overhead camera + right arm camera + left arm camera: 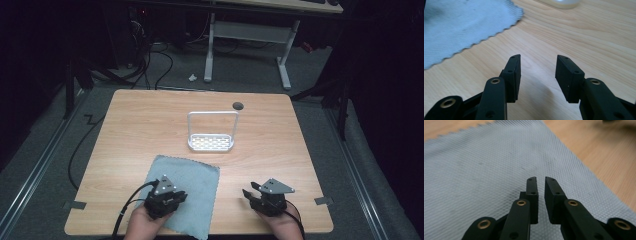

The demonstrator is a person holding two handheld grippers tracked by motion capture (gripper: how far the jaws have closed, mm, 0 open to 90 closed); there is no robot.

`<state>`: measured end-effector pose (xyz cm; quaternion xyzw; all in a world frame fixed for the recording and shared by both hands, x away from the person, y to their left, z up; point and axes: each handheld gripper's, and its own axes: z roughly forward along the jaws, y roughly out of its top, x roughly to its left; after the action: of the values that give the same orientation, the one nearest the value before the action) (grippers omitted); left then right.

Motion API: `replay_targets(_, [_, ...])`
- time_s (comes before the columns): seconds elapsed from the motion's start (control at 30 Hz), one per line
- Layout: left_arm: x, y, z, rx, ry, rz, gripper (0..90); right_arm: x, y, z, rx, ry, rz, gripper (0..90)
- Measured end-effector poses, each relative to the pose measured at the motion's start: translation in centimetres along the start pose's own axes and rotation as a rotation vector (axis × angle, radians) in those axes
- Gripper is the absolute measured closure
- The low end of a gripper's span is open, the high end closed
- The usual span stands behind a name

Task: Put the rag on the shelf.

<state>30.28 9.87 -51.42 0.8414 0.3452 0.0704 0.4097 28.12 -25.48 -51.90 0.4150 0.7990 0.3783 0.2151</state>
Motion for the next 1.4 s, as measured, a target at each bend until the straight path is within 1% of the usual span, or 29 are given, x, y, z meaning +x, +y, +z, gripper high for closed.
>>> replay_targets(0.03, [1.5, -0.2, -1.4, -0.022, 0.040, -0.016, 80.9, 0.3, 0.1, 0.1, -0.003, 0.010, 0.000, 59.2])
replay_targets(0.07, [2.4, -0.6, -2.1, -0.027, 0.061, -0.028, 80.9, 0.6, 0.3, 0.2, -0.004, 0.026, 0.005, 62.9])
replay_targets(0.17, [4.9, -1.9, -4.2, -0.014, 0.130, -0.045, 82.4, 2.2, 1.1, 0.7, -0.021, 0.073, -0.018, 83.0])
replay_targets(0.2, [4.9, -1.9, -4.2, -0.014, 0.130, -0.045, 83.8, 2.2, 1.1, 0.7, -0.021, 0.073, -0.018, 83.0])
replay_targets(0.23, [5.7, -2.5, -4.9, -0.013, 0.145, -0.056, 83.8, 2.9, 1.5, 0.9, -0.019, 0.075, -0.042, 89.1])
replay_targets(0.3, [6.6, -3.0, -5.7, -0.014, 0.164, -0.085, 86.7, 4.8, 2.5, 1.8, -0.004, 0.118, -0.088, 90.0])
replay_targets(0.33, [7.0, -3.1, -5.9, -0.014, 0.170, -0.101, 86.7, 4.8, 2.5, 1.8, -0.004, 0.118, -0.088, 90.0])
replay_targets(0.37, [7.4, -3.2, -6.0, -0.005, 0.174, -0.106, 87.9, 5.4, 2.7, 2.2, 0.011, 0.128, -0.107, 90.0])
replay_targets(0.4, [7.6, -3.4, -5.7, 0.025, 0.187, -0.093, 88.4, 6.5, 3.1, 3.2, 0.035, 0.145, -0.153, 90.0])
replay_targets(0.47, [7.7, -3.5, -5.5, 0.033, 0.184, -0.098, 88.4, 6.9, 3.5, 3.8, 0.037, 0.155, -0.155, 90.0])
replay_targets(0.53, [7.7, -3.6, -5.3, 0.039, 0.169, -0.104, 88.4, 7.9, 4.3, 4.8, 0.043, 0.161, -0.189, 90.0])
replay_targets(0.57, [7.7, -3.6, -5.2, 0.044, 0.164, -0.102, 88.2, 8.7, 4.9, 5.8, 0.057, 0.175, -0.207, 90.0])
replay_targets(0.63, [7.6, -3.7, -4.7, 0.066, 0.166, -0.086, 88.2, 9.2, 5.1, 6.6, 0.074, 0.180, -0.214, 90.0])
replay_targets(0.73, [7.7, -3.9, -4.7, 0.060, 0.155, -0.098, 88.3, 9.4, 4.8, 7.0, 0.091, 0.172, -0.231, 90.0])
replay_targets(0.8, [7.7, -3.9, -4.8, 0.059, 0.146, -0.098, 88.6, 9.1, 4.7, 6.7, 0.102, 0.157, -0.229, 90.0])
replay_targets(0.83, [7.6, -3.9, -4.6, 0.058, 0.130, -0.100, 88.6, 8.9, 4.6, 6.6, 0.100, 0.158, -0.225, 90.0])
replay_targets(0.87, [7.6, -3.9, -4.6, 0.058, 0.130, -0.100, 88.6, 8.8, 4.4, 6.5, 0.099, 0.159, -0.215, 90.0])
replay_targets(0.9, [7.2, -3.7, -4.4, 0.059, 0.125, -0.084, 88.6, 8.6, 4.4, 6.3, 0.101, 0.160, -0.212, 90.0])
replay_targets(0.93, [7.2, -3.7, -4.4, 0.059, 0.125, -0.084, 88.6, 8.6, 4.4, 6.3, 0.101, 0.160, -0.212, 90.0])
replay_targets(0.97, [6.9, -3.6, -4.2, 0.060, 0.119, -0.076, 88.6, 8.4, 4.2, 6.2, 0.100, 0.155, -0.219, 90.0])
replay_targets(1.0, [6.7, -3.6, -4.1, 0.060, 0.114, -0.073, 88.5, 8.1, 4.0, 6.0, 0.099, 0.153, -0.212, 90.0])
replay_targets(1.03, [6.2, -3.4, -3.8, 0.058, 0.093, -0.061, 88.6, 7.7, 3.7, 5.6, 0.097, 0.151, -0.201, 90.0])
replay_targets(1.07, [6.2, -3.4, -3.8, 0.058, 0.093, -0.061, 88.5, 7.7, 3.7, 5.6, 0.097, 0.151, -0.201, 90.0])
replay_targets(1.13, [5.6, -3.2, -3.4, 0.062, 0.064, -0.045, 88.6, 6.6, 3.1, 4.9, 0.099, 0.138, -0.182, 90.0])
replay_targets(1.17, [5.1, -3.1, -3.1, 0.061, 0.049, -0.036, 88.6, 6.6, 3.1, 4.9, 0.099, 0.138, -0.182, 90.0])
replay_targets(1.23, [4.1, -2.9, -2.5, 0.058, 0.019, -0.001, 88.5, 5.5, 2.6, 4.1, 0.108, 0.123, -0.160, 90.0])
replay_targets(1.27, [4.1, -2.9, -2.5, 0.058, 0.019, -0.001, 88.5, 5.2, 2.4, 3.9, 0.111, 0.118, -0.153, 90.0])
replay_targets(1.3, [3.7, -2.9, -2.3, 0.056, 0.010, 0.006, 88.5, 5.2, 2.4, 3.9, 0.111, 0.118, -0.153, 90.0])
replay_targets(1.4, [2.7, -2.6, -1.5, 0.048, -0.020, 0.024, 88.5, 4.0, 1.9, 3.3, 0.110, 0.110, -0.143, 90.0])
